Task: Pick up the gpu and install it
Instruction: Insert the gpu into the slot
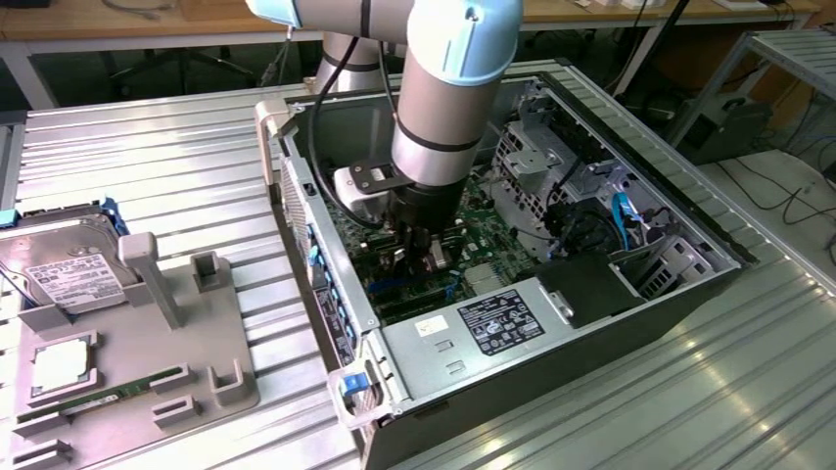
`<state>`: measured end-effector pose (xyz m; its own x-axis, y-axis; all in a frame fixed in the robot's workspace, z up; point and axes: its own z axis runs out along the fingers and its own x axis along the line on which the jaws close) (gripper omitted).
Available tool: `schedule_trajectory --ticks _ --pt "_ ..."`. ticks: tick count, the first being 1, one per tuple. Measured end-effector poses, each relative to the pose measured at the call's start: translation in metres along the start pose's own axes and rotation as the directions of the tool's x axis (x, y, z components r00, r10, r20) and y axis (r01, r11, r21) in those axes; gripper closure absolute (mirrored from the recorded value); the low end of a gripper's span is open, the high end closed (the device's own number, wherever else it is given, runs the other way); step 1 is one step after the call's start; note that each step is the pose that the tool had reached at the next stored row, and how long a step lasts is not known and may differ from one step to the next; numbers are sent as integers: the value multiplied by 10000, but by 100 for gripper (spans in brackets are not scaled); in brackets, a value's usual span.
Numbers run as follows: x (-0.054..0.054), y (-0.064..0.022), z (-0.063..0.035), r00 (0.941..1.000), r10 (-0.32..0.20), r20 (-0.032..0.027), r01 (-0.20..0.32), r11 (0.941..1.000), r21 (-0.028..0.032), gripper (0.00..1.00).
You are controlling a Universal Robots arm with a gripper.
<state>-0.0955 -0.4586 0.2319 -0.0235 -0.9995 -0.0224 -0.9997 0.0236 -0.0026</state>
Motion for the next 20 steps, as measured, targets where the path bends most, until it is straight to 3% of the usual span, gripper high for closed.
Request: schedule_trajectory --ticks 20 --pt "14 18 4 10000 0 3 0 10000 -4 71"
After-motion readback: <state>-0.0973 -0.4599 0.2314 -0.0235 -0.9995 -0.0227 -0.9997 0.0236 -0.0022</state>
